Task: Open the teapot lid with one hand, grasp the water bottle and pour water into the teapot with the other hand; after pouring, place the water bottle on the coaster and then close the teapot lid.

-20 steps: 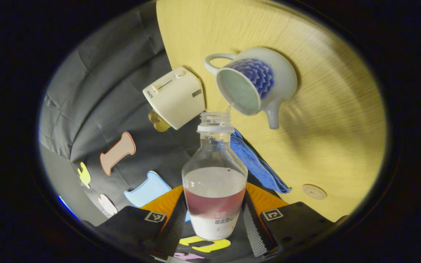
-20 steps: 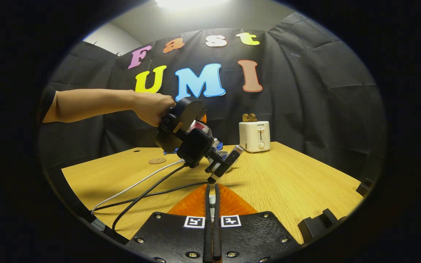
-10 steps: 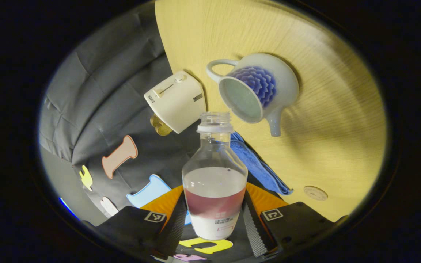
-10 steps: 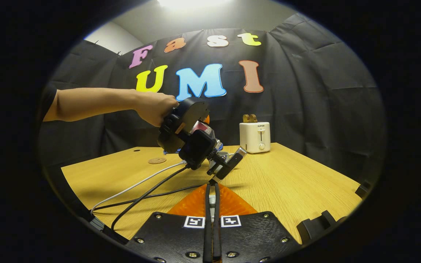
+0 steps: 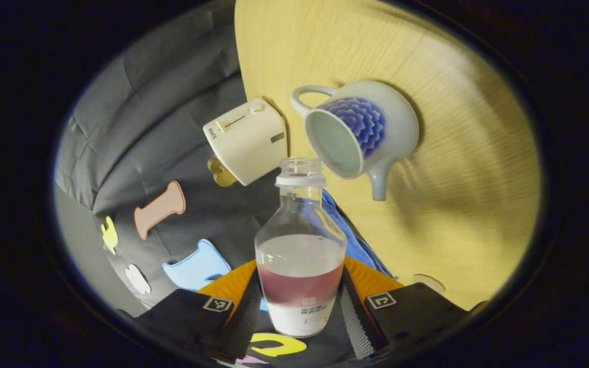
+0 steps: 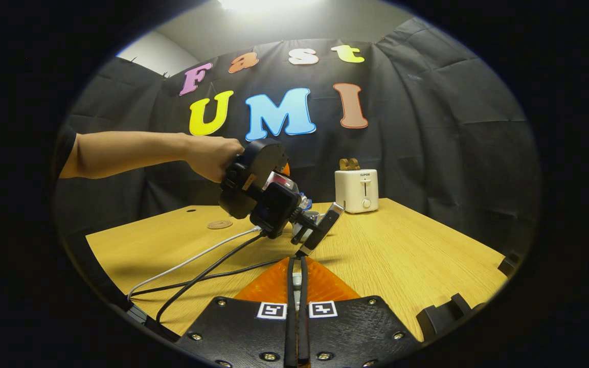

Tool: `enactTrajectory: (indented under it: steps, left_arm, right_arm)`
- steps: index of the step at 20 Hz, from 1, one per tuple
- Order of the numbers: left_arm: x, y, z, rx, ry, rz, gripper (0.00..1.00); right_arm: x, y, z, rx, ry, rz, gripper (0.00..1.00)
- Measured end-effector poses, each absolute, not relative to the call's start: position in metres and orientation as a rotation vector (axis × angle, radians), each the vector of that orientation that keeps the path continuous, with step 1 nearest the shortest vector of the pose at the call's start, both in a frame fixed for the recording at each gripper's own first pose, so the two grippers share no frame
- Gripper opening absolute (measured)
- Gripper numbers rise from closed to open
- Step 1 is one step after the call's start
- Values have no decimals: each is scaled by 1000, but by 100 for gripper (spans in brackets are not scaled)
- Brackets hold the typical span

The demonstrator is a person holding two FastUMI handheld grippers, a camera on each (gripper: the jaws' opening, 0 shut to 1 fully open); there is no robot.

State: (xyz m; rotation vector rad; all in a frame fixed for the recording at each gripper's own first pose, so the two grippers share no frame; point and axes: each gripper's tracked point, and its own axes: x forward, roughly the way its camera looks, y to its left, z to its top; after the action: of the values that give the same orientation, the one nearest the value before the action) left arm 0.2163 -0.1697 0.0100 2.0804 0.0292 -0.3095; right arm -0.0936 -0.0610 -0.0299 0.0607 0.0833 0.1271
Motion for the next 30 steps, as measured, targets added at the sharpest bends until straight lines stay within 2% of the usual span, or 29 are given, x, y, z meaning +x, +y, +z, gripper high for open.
enactTrajectory:
  steps: [13,18,22,26,30]
  left_arm:
    - [217,-151,-23,1514,68,-396,87]
    - [220,-139,-22,1251,83,-354,87]
    - [247,-123,-29,988,72,-291,87]
    - [266,-100,-54,598,68,-232,87]
    - [276,-81,-56,418,35,-153,87]
  right_arm:
    - [-92,-56,-14,31,54,119,1]
    - [-84,-51,0,5,18,126,1]
    - [-69,-46,8,4,9,139,1]
    - [-41,-37,22,-11,-23,145,2]
    - [-18,-24,27,-7,-29,169,1]
